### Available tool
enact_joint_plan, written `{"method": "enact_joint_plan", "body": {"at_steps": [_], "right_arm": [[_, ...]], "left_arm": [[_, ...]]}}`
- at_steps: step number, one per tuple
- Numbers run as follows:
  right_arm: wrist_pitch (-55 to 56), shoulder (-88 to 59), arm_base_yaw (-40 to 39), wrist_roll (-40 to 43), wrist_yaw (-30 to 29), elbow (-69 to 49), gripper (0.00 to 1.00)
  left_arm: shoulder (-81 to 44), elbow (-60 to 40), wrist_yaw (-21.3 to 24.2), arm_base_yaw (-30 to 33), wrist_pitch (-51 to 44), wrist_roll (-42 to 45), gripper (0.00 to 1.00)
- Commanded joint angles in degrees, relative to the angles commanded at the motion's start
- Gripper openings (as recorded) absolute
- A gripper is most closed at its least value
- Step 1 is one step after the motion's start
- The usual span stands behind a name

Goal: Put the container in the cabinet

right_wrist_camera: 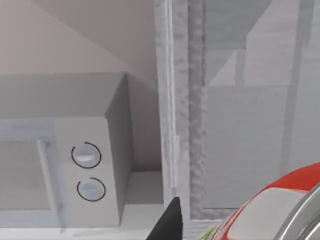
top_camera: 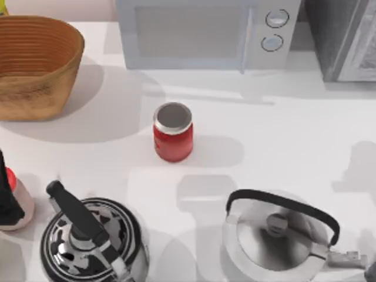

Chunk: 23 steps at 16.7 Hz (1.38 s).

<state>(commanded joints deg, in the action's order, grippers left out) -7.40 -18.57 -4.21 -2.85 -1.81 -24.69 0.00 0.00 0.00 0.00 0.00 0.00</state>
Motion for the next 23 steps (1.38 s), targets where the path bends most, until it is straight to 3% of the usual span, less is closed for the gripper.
{"method": "enact_joint_plan", "body": {"at_steps": [14,18,23], "right_arm": [[-14.89,-48.89,-5.63,0.59,-8.0,-64.24,0.0],[-16.68,-56.41,-6.3,1.53,-9.22,-73.76,0.0],[-16.89,-57.56,-6.42,1.72,-9.37,-75.19,0.0]], "left_arm": [[0.0,0.0,0.0,0.0,0.0,0.0,1.0],[0.0,0.0,0.0,0.0,0.0,0.0,1.0],[0.0,0.0,0.0,0.0,0.0,0.0,1.0]]}}
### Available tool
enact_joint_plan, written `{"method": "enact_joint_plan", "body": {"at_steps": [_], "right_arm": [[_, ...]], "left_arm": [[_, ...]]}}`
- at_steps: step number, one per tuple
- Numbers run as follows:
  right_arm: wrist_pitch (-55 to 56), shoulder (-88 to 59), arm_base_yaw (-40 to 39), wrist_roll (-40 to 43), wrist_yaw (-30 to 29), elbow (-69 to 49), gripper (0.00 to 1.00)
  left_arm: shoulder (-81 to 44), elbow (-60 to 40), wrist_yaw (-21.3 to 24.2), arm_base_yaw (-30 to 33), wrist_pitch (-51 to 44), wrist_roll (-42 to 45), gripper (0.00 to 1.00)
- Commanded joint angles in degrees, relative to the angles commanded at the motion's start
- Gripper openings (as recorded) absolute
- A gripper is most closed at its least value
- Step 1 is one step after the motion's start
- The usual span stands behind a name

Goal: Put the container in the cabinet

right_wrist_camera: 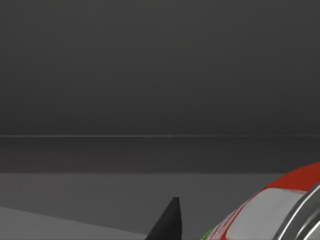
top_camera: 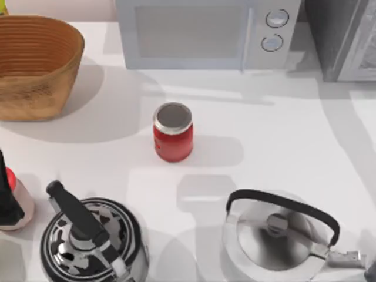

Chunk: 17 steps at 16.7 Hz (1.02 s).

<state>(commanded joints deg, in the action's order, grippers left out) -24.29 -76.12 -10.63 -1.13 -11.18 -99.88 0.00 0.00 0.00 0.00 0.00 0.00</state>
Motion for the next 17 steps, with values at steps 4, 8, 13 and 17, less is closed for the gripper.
{"method": "enact_joint_plan", "body": {"at_steps": [4,8,13,17], "right_arm": [[-0.51,-1.72,0.46,-0.08,0.19,-1.85,0.0],[-3.09,-10.07,1.48,0.08,0.8,-13.05,0.0],[-7.95,-25.54,3.43,0.13,2.01,-35.68,0.0],[-12.1,-37.1,4.64,0.03,3.26,-51.04,0.0]], "left_arm": [[0.0,0.0,0.0,0.0,0.0,0.0,1.0],[0.0,0.0,0.0,0.0,0.0,0.0,1.0],[0.0,0.0,0.0,0.0,0.0,0.0,1.0],[0.0,0.0,0.0,0.0,0.0,0.0,1.0]]}}
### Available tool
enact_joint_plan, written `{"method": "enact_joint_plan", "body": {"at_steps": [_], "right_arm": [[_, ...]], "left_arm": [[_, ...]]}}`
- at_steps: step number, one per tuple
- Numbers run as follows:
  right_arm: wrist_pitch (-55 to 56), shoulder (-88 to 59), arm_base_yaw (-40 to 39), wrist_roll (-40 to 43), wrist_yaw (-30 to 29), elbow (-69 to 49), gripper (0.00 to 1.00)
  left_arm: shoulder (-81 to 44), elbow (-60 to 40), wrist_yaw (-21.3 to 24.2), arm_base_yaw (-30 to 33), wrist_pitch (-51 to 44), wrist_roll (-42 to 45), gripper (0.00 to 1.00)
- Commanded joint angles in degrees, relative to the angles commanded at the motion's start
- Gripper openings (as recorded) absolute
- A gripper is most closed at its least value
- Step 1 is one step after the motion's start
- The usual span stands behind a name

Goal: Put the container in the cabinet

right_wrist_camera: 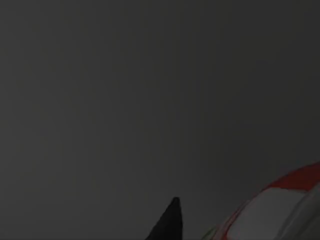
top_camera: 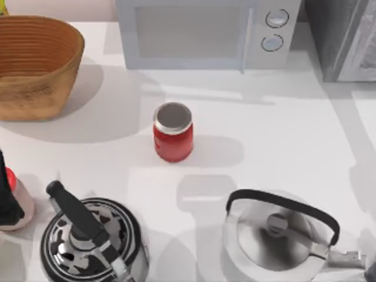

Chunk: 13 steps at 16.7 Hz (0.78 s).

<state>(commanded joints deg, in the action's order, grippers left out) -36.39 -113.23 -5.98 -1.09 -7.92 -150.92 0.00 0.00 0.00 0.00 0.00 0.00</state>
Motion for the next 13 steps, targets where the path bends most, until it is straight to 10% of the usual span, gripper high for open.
{"method": "enact_joint_plan", "body": {"at_steps": [8,13], "right_arm": [[-2.39,-6.09,0.41,-0.04,0.94,-6.73,0.0],[-2.39,-6.09,0.41,-0.04,0.94,-6.73,0.38]], "left_arm": [[0.0,0.0,0.0,0.0,0.0,0.0,1.0],[0.0,0.0,0.0,0.0,0.0,0.0,1.0]]}}
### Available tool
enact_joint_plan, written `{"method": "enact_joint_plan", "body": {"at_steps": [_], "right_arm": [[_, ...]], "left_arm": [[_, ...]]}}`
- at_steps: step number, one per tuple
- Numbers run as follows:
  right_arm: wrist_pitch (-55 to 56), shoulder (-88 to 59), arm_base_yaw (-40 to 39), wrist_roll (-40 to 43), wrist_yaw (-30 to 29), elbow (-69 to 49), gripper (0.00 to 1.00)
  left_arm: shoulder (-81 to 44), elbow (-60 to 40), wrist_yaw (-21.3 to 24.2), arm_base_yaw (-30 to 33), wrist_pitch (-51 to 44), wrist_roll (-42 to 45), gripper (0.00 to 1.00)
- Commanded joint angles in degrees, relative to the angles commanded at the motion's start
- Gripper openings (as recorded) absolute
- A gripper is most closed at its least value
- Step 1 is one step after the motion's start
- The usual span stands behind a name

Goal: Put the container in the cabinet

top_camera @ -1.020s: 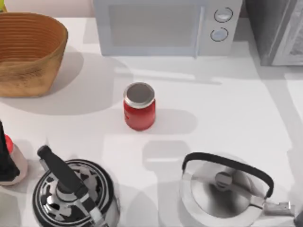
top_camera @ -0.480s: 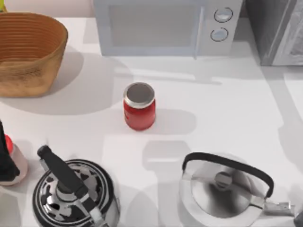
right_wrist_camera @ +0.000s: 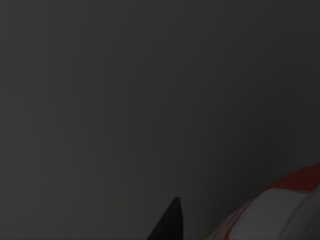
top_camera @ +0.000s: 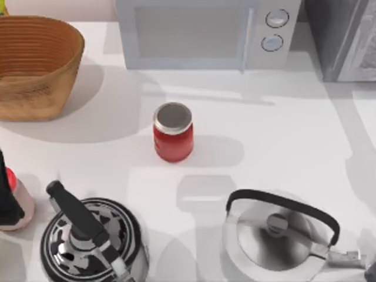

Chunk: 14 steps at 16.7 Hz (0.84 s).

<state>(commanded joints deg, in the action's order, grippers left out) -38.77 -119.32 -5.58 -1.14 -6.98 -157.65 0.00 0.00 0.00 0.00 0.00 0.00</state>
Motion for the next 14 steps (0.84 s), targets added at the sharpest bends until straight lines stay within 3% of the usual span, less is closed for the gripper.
{"method": "enact_joint_plan", "body": {"at_steps": [8,14], "right_arm": [[0.0,0.0,0.0,0.0,0.0,0.0,0.98],[0.0,0.0,0.0,0.0,0.0,0.0,1.0]], "left_arm": [[0.0,0.0,0.0,0.0,0.0,0.0,1.0],[0.0,0.0,0.0,0.0,0.0,0.0,1.0]]}}
